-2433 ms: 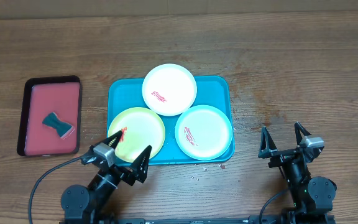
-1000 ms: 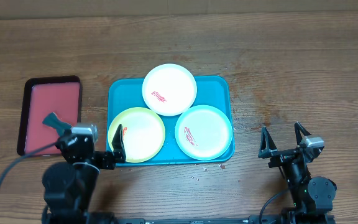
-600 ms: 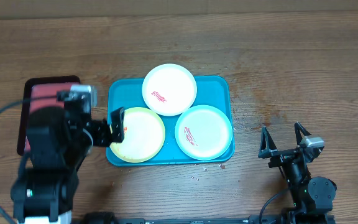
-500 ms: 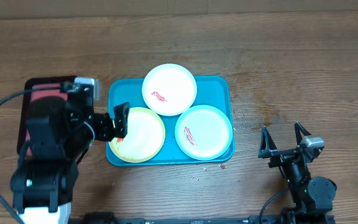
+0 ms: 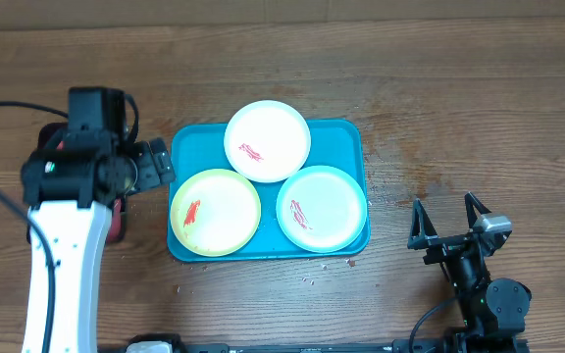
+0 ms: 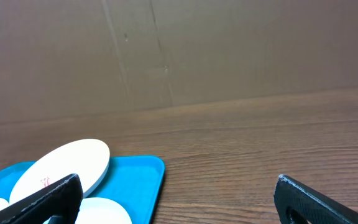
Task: Clean dirty plates on tray and stack at the side
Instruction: 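Lower the left gripper into the water and grasp the green sponge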
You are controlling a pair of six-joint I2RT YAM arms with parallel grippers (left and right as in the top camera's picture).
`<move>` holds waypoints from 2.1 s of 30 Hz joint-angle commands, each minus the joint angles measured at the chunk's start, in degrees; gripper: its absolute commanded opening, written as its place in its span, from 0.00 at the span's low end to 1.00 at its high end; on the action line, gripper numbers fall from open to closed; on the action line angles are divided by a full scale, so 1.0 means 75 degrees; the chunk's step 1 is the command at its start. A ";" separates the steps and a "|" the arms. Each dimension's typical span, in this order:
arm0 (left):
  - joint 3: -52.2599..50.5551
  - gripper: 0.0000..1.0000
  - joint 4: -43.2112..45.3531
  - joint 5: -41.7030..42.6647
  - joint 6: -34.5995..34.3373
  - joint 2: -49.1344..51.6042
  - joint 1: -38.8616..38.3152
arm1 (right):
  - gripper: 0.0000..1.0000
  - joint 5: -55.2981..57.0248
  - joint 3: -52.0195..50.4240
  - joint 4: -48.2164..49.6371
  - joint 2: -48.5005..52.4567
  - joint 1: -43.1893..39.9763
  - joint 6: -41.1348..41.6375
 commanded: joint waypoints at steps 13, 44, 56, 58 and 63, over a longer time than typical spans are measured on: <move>0.0166 1.00 0.1731 -0.0466 -0.0973 0.0542 -0.0038 | 1.00 0.0096 -0.0079 0.0035 -0.0070 -0.0029 -0.0032; 0.0166 0.76 0.2401 -0.0440 -0.3637 0.3934 0.2407 | 1.00 0.0096 -0.0079 0.0035 -0.0070 -0.0029 -0.0032; 0.0108 0.77 0.2541 -0.0874 -0.3984 0.4167 0.2716 | 1.00 0.0096 -0.0079 0.0038 -0.0070 -0.0029 -0.0032; 0.0035 0.76 0.2547 -0.0761 -0.4048 0.4170 0.2716 | 1.00 0.0099 -0.0079 0.0035 -0.0070 -0.0029 -0.0032; -0.0041 0.77 0.2535 -0.0691 -0.4124 0.4170 0.2716 | 1.00 0.0099 -0.0079 0.0035 -0.0070 -0.0029 -0.0032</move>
